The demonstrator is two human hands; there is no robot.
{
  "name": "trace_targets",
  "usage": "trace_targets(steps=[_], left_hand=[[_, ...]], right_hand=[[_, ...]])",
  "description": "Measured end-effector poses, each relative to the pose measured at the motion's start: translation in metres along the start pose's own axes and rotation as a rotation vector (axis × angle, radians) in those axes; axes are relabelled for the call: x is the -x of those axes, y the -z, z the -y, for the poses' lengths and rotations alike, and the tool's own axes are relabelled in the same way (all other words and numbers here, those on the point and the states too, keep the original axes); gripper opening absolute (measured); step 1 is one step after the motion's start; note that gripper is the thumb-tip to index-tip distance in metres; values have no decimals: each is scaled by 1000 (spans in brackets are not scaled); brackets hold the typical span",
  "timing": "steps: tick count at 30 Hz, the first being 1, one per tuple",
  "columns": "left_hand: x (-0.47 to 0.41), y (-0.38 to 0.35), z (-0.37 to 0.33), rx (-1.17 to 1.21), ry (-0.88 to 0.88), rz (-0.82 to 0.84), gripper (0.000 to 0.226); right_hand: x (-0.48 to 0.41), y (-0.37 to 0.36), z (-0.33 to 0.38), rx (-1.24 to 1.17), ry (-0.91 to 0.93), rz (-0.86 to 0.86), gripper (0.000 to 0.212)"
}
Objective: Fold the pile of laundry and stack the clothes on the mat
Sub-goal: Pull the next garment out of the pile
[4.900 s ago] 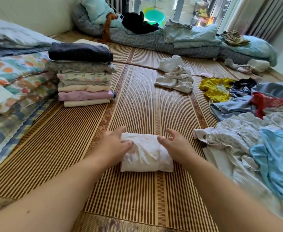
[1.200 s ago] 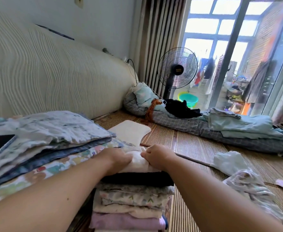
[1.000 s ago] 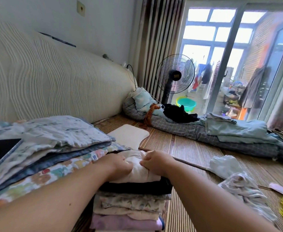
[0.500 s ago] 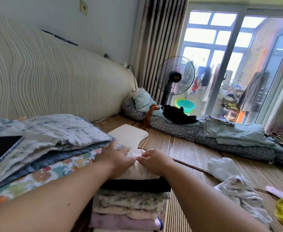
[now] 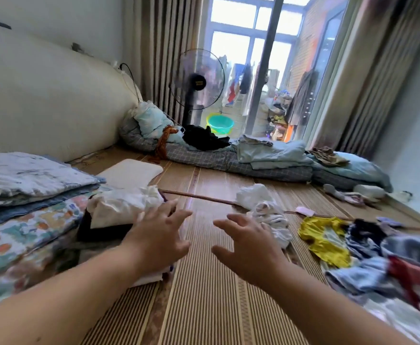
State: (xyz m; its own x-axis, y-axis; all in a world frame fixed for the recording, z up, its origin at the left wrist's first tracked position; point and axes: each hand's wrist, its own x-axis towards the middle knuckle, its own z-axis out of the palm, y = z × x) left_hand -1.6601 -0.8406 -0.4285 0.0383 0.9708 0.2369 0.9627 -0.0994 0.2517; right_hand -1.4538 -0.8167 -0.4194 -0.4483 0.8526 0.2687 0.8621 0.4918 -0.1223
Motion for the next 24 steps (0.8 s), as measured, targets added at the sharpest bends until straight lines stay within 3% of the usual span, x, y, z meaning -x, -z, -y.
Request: trace_targets(steps=[5, 10, 15, 21, 24], left_hand=[[58, -56, -132, 70, -247, 128, 70], [100, -117, -262, 17, -483, 327, 68], [111, -171, -333, 82, -483, 442, 74], [92, -218, -377, 106, -366, 453, 94], [76, -229, -395, 35, -350, 453, 81]], right_hand=[[142, 25, -87, 39, -259, 153, 56], [265, 25, -157, -31, -594, 115, 52], [327, 12, -221, -109, -830, 120, 68], [339, 7, -268, -172, -992, 213, 88], [343, 5, -272, -152, -1010, 151, 65]])
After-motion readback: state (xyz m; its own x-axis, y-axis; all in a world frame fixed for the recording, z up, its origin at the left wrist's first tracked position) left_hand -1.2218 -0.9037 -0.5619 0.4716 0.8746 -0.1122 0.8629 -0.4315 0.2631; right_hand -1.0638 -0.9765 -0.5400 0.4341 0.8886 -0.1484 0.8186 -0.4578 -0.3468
